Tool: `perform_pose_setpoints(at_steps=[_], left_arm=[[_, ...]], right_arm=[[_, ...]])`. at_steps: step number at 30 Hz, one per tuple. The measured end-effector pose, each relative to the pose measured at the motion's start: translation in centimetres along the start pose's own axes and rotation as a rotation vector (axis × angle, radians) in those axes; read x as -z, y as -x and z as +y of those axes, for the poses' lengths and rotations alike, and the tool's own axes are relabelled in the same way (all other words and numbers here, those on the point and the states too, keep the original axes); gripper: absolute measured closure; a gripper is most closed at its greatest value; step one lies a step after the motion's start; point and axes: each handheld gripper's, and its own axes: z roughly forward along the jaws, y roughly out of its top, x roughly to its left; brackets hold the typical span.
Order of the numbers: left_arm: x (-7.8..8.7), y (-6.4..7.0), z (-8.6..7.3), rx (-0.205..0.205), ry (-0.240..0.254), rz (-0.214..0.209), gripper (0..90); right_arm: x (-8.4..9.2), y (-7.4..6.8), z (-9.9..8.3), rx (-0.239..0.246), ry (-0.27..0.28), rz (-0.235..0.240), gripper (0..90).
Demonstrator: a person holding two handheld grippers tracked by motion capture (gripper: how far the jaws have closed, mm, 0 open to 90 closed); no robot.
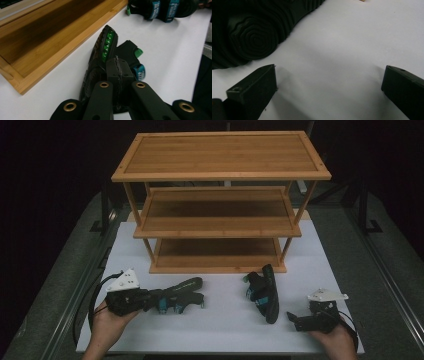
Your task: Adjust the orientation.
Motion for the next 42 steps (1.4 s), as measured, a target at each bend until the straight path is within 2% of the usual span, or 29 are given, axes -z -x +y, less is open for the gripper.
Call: perform_pose_setpoints(at_steps=[3, 5, 15, 23, 28, 42], left_arm=[[-0.5, -0.2, 0.1, 0.005, -0.006, -0.003, 90.0], [-1.1, -0.5, 0.2, -0.001, -0.031, 0.007, 90.0], [-1.2, -1.5, 0.4, 0.006, -0.005, 0.005, 90.0], [-1.4, -3.7, 0.9, 0.01, -0.004, 0.009, 90.0], [-1.5, -5.2, 0.8, 0.044, 0.009, -0.008, 90.0], [-2.4, -8.5, 0.7, 0.078, -0.005, -0.012, 90.0]], right_arm=[[0.0, 0.0, 0.0, 0.0, 0.0, 0.0, 0.0], [0.0, 0.0, 0.0, 0.0, 0.0, 0.0, 0.0], [0.0, 0.0, 0.0, 0.0, 0.0, 0.0, 0.0], [0.0, 0.0, 0.0, 0.0, -0.001, 0.0, 0.0], [0.0, 0.0, 0.0, -0.001, -0.001, 0.0, 0.0], [0.0, 0.0, 0.0, 0.0, 0.001, -0.001, 0.0]])
